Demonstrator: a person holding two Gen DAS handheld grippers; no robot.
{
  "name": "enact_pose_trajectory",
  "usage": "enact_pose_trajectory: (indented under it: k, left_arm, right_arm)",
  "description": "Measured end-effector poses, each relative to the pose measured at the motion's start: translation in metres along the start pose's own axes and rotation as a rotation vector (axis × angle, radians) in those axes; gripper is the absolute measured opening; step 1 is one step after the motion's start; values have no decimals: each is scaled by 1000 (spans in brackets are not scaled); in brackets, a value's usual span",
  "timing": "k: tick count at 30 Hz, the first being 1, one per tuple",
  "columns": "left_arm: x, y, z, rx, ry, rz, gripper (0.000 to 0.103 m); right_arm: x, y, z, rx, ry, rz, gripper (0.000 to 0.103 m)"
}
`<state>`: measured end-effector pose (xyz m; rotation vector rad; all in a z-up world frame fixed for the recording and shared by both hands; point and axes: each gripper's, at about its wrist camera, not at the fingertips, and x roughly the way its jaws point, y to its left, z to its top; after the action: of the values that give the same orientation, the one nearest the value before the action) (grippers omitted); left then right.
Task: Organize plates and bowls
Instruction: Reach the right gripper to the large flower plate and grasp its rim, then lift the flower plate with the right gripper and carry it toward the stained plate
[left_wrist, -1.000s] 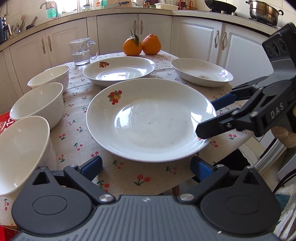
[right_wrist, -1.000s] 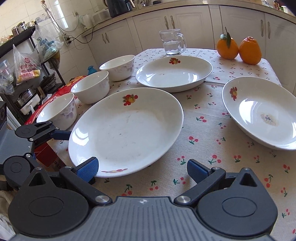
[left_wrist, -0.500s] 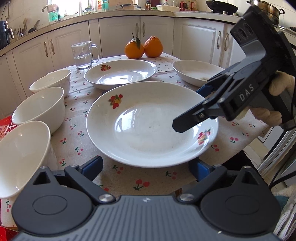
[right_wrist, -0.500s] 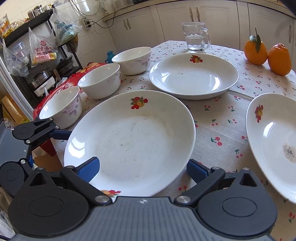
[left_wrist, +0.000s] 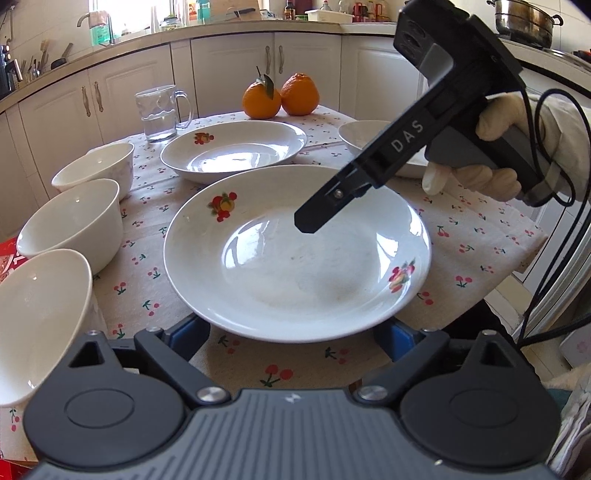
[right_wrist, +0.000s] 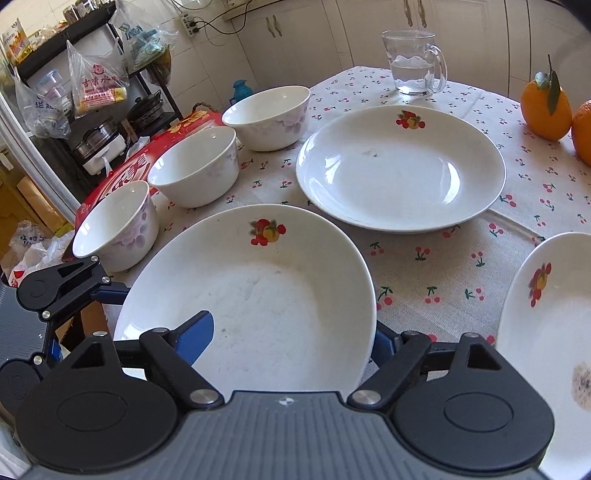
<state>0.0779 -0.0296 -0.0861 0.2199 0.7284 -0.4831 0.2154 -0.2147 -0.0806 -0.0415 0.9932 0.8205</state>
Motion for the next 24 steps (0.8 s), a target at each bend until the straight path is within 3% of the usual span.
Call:
enact_pose_trajectory:
  k: [5,24]
  left_arm:
    - [1,-1,1,3,1,-1,95]
    - [3,0,3,3,8,-3,95]
  right_arm:
    - [2,-6,11,-10,35,6,78]
    - [13,-15,35,-20,121,63,76]
